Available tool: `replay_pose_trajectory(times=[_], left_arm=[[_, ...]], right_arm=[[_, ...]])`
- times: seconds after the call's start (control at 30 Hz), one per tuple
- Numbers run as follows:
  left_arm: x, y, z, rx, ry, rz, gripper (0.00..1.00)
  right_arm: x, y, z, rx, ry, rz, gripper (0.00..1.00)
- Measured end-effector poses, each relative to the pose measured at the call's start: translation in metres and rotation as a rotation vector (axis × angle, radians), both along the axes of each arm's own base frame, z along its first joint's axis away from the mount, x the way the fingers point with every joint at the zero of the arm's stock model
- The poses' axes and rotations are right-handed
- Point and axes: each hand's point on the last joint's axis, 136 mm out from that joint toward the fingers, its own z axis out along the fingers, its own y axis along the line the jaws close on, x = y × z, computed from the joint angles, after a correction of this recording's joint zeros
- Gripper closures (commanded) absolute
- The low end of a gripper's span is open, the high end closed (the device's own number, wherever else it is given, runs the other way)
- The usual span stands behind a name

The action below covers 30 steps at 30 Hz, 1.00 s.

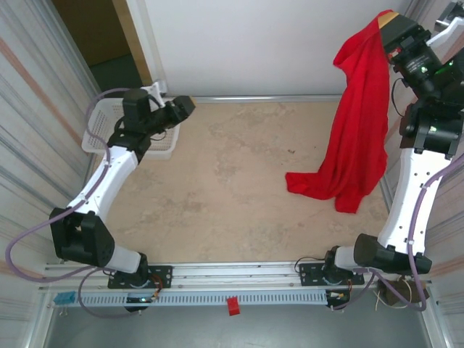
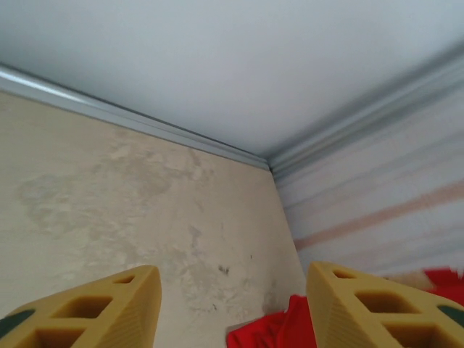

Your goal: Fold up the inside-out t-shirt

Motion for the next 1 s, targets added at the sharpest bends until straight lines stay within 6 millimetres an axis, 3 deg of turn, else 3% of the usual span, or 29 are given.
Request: replay_pose_trajectory(times=[0.07, 0.17, 0.3, 0.43, 0.53, 0.6, 0.73, 1.0], left_arm=[[-0.010, -0.031, 0.000, 0.031, -0.026, -0.069, 0.43], [-0.022, -0.075, -0.023, 0.081, -0.010, -0.160, 0.42], [-0.033, -0.128, -0.084, 0.170, 0.070, -0.256, 0.42], [-0.048, -0.168, -0.148, 0.251, 0.165, -0.333, 0.40], [-0.062, -0.189, -0.177, 0.281, 0.209, -0.374, 0.38], [-0.067, -0.197, -0.184, 0.285, 0.216, -0.386, 0.37], [-0.065, -0.207, -0.175, 0.253, 0.182, -0.376, 0.37], [-0.054, -0.207, -0.163, 0.211, 0.139, -0.319, 0.36]], right_arm=[[0.000, 0.005, 0.000, -0.003, 0.001, 0.015, 1.00], [-0.001, 0.009, 0.003, -0.005, -0.003, 0.029, 1.00], [-0.009, 0.017, 0.014, -0.013, -0.028, 0.048, 1.00], [-0.024, 0.022, 0.032, -0.024, -0.076, 0.054, 1.00], [-0.037, 0.026, 0.048, -0.033, -0.124, 0.059, 1.00], [-0.045, 0.028, 0.058, -0.040, -0.154, 0.063, 1.00], [-0.055, 0.033, 0.068, -0.044, -0.186, 0.072, 1.00], [-0.049, 0.033, 0.067, -0.040, -0.178, 0.079, 1.00]])
